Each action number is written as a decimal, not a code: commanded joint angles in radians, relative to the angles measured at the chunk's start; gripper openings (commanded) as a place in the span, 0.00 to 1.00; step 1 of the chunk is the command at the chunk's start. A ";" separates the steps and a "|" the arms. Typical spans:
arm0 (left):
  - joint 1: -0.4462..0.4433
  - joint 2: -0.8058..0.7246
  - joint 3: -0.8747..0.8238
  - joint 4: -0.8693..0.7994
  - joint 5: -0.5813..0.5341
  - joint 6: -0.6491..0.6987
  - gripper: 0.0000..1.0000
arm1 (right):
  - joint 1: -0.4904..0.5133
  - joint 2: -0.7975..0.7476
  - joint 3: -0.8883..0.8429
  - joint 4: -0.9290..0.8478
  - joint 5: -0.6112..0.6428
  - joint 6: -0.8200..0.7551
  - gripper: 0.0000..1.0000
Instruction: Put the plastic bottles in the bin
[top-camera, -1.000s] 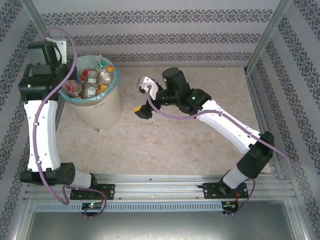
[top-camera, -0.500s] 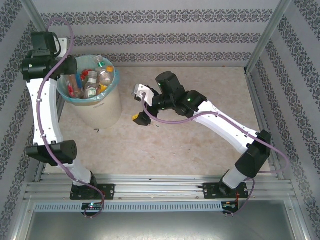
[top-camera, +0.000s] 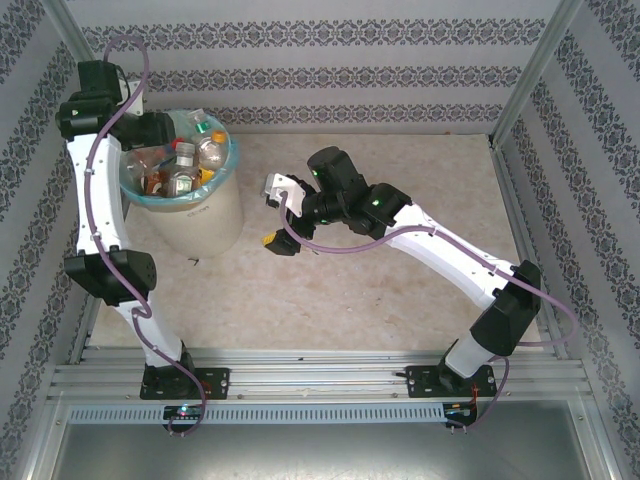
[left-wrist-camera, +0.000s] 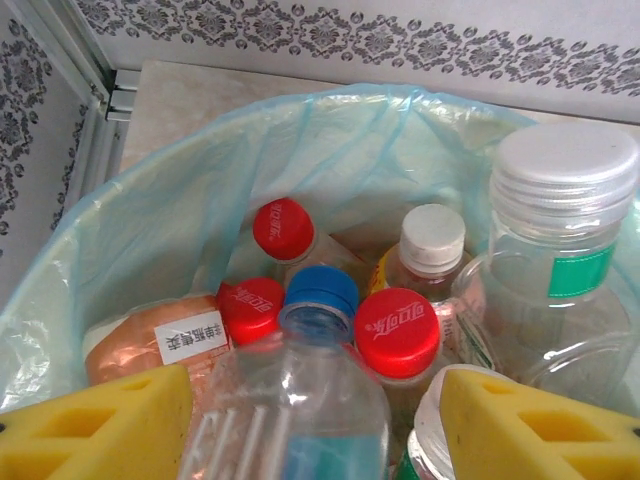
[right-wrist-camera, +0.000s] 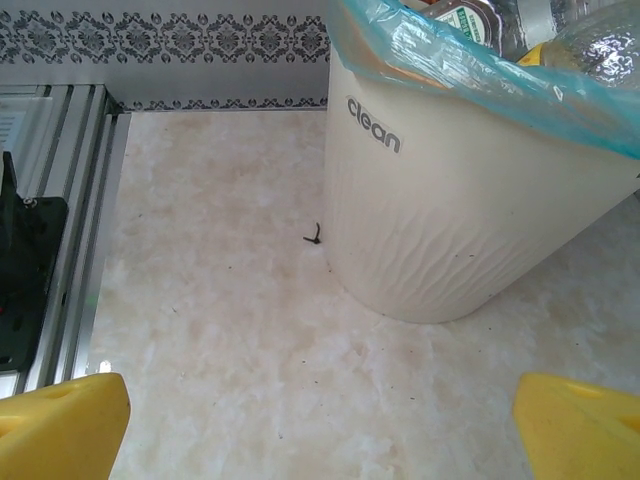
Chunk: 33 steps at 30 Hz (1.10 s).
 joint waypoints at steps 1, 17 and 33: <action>0.010 -0.022 0.023 -0.011 0.034 -0.041 0.63 | 0.015 0.014 0.007 -0.008 0.013 -0.014 0.98; 0.009 -0.371 -0.477 0.255 0.087 -0.117 0.37 | 0.021 0.025 0.001 -0.013 0.028 -0.012 0.98; 0.009 -0.516 -0.689 0.404 0.128 -0.180 0.22 | 0.029 0.072 0.061 -0.023 0.018 0.040 0.98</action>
